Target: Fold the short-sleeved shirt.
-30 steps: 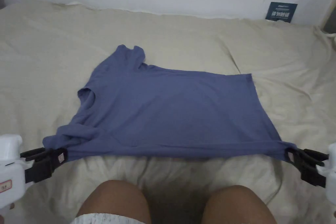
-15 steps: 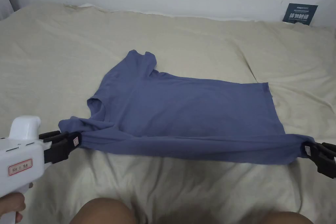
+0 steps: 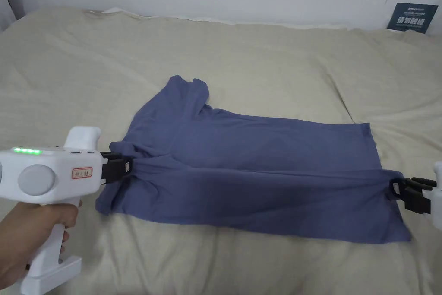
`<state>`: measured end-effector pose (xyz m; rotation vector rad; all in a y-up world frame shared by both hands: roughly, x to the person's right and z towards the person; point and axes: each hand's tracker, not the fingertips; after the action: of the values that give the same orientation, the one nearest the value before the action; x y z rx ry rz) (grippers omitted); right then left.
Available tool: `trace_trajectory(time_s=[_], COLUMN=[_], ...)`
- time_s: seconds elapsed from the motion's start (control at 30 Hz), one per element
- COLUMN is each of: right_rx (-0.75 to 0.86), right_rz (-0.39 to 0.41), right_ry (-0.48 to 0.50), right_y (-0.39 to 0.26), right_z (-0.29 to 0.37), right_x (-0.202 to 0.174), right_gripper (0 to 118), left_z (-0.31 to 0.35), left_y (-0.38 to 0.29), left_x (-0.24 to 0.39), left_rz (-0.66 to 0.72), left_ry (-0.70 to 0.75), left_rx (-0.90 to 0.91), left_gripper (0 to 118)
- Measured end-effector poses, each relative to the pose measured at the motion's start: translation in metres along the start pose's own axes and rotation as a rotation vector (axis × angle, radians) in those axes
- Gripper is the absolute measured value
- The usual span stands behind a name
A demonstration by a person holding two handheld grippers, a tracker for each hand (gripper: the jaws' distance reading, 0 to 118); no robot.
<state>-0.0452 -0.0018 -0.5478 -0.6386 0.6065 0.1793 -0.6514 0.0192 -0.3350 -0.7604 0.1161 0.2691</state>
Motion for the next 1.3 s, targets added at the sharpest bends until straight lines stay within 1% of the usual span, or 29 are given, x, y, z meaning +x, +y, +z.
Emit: trace_trajectory(time_s=[0.07, 0.23, 0.3, 0.33, 0.37, 0.4, 0.43, 0.47, 0.5, 0.53, 0.6, 0.63, 0.67, 0.7, 0.73, 0.8, 0.87, 0.9, 0.93, 0.97, 1.0, 1.03, 1.07, 1.1, 1.13, 1.2, 1.3], right_rx=[-0.035, -0.102, -0.11, -0.117, -0.119, -0.126, -0.13, -0.141, -0.143, -0.136, -0.045, -0.027, -0.003, 0.039, 0.065, 0.093, 0.157, 0.185, 0.195, 0.193, 0.194, 0.191, 0.195, 0.177, 0.149, 0.162, 0.147], right_rz=[0.014, 0.028, 0.046, 0.054, 0.057, 0.058, 0.051, 0.046, 0.047, 0.042, -0.014, -0.043, -0.083, -0.106, -0.108, -0.085, -0.081, -0.081, -0.081, -0.067, -0.059, -0.045, -0.031, -0.048, -0.076, -0.062, -0.079], right_ry=[-0.012, -0.018, -0.021, -0.027, -0.028, -0.033, -0.041, -0.057, -0.077, -0.084, -0.089, -0.085, -0.077, -0.054, -0.037, -0.053, -0.017, -0.018, -0.026, -0.031, -0.035, -0.047, -0.073, -0.047, -0.017, -0.05, -0.028], right_y=[0.004, 0.011, 0.01, 0.01, 0.009, 0.01, 0.01, 0.01, 0.006, 0.004, 0.005, 0.008, 0.01, 0.009, 0.008, 0.002, -0.016, -0.028, -0.04, -0.053, -0.066, -0.081, -0.094, -0.103, -0.109, -0.12, -0.119], right_z=[-0.016, -0.044, -0.052, -0.055, -0.059, -0.062, -0.065, -0.068, -0.077, -0.079, -0.07, -0.061, -0.049, -0.036, -0.024, 0.016, 0.045, 0.057, 0.067, 0.076, 0.084, 0.084, 0.088, 0.09, 0.09, 0.09, 0.082], right_x=[0.005, 0.005, 0.004, 0.005, 0.004, 0.004, 0.005, 0.007, 0.014, 0.018, 0.029, 0.028, 0.032, 0.035, 0.037, 0.029, 0.025, 0.021, 0.017, 0.011, 0.006, 0.007, 0.004, 0.002, 0.001, -0.007, -0.014], right_gripper=[3, 3, 3, 3, 6, 21, 43, 74, 102, 110, 110, 110, 110, 110, 110, 110, 108, 99, 85, 61, 20, 0, 0, 0, 0, 0, 0], left_z=[-0.017, -0.047, -0.058, -0.061, -0.062, -0.066, -0.067, -0.067, -0.067, -0.061, -0.046, -0.037, -0.035, -0.025, -0.013, 0.024, 0.052, 0.061, 0.073, 0.082, 0.088, 0.092, 0.093, 0.095, 0.097, 0.097, 0.101], left_y=[0.006, 0.011, 0.012, 0.013, 0.013, 0.014, 0.015, 0.016, 0.016, 0.016, 0.017, 0.018, 0.016, 0.016, 0.014, 0.004, -0.016, -0.029, -0.043, -0.06, -0.076, -0.092, -0.104, -0.116, -0.124, -0.135, -0.141], left_x=[-0.001, -0.004, -0.005, -0.006, -0.006, -0.01, -0.011, -0.012, -0.015, -0.018, -0.022, -0.025, -0.039, -0.045, -0.046, -0.038, -0.033, -0.03, -0.023, -0.016, -0.012, -0.009, -0.02, -0.023, -0.023, -0.021, -0.02], left_rz=[-0.012, -0.035, -0.044, -0.04, -0.033, -0.027, -0.021, -0.019, -0.013, -0.002, 0.004, -0.002, 0.01, 0.023, 0.023, -0.007, -0.031, -0.023, -0.025, -0.022, -0.034, -0.049, -0.032, 0.024, 0.04, 0.03, 0.059], left_ry=[0.013, 0.032, 0.052, 0.049, 0.044, 0.046, 0.047, 0.064, 0.068, 0.065, 0.075, 0.089, 0.097, 0.101, 0.109, 0.107, 0.109, 0.123, 0.11, 0.109, 0.154, 0.215, 0.165, 0.125, 0.132, 0.147, 0.141], left_rx=[-0.039, -0.115, -0.115, -0.117, -0.117, -0.116, -0.112, -0.101, -0.096, -0.092, -0.018, 0.016, 0.025, 0.021, 0.035, 0.079, 0.124, 0.13, 0.128, 0.138, 0.154, 0.151, 0.139, 0.111, 0.121, 0.105, 0.104], left_gripper=[14, 14, 14, 15, 19, 36, 56, 74, 87, 88, 88, 88, 88, 88, 88, 88, 87, 83, 72, 46, 0, 0, 0, 0, 0, 0, 0])
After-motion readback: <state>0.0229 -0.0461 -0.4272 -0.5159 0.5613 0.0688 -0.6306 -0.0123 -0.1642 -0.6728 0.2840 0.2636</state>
